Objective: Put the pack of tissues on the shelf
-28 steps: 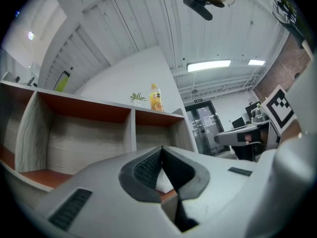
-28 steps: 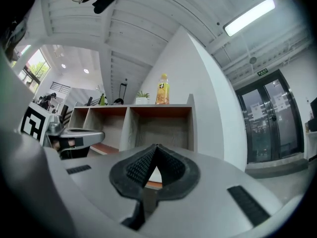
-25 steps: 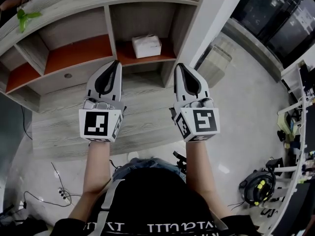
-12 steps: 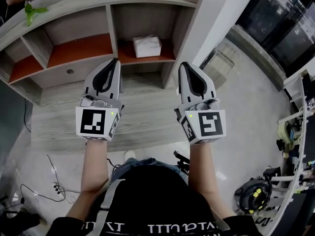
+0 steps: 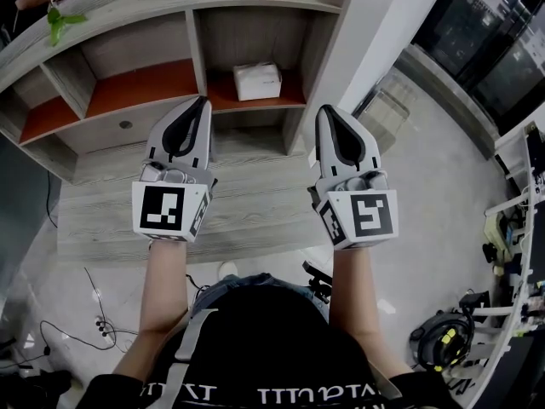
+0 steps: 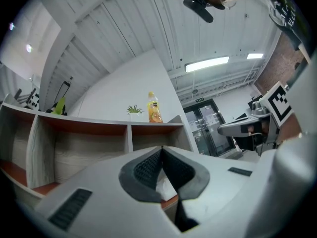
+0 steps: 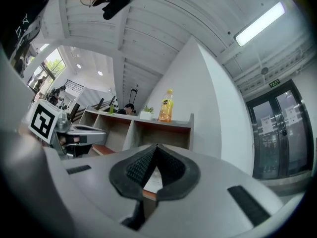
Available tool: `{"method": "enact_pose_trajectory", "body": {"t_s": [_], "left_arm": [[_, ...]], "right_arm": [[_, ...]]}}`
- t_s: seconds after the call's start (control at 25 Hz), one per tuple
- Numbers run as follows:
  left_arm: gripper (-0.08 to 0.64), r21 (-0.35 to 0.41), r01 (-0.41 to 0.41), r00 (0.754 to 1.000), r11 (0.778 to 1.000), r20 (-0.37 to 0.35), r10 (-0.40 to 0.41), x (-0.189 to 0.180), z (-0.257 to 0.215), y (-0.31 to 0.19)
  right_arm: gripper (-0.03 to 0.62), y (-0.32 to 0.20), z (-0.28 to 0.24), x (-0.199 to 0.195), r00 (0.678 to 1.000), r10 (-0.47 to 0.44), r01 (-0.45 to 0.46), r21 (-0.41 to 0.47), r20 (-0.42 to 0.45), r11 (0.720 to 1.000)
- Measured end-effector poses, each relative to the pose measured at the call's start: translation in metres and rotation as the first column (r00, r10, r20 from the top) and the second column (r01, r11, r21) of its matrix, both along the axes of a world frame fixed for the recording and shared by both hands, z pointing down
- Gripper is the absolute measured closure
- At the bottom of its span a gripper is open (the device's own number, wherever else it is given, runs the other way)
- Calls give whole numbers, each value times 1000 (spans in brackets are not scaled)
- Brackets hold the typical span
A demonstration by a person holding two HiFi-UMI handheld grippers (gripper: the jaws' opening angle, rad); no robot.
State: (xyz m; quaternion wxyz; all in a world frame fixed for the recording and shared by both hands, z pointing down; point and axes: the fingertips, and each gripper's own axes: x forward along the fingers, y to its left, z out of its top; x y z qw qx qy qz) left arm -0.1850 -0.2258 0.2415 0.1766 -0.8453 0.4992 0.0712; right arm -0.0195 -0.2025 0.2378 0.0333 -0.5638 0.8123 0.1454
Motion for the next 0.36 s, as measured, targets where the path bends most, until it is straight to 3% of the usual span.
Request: {"method": "enact_pose_trajectory", "body": {"t_s": [0.36], "left_arm": [[548, -16, -42, 999, 999, 12, 42, 6, -2, -1]], "right_arm": [[577, -2, 2, -4, 1000, -5, 5, -17, -7, 1000]]}}
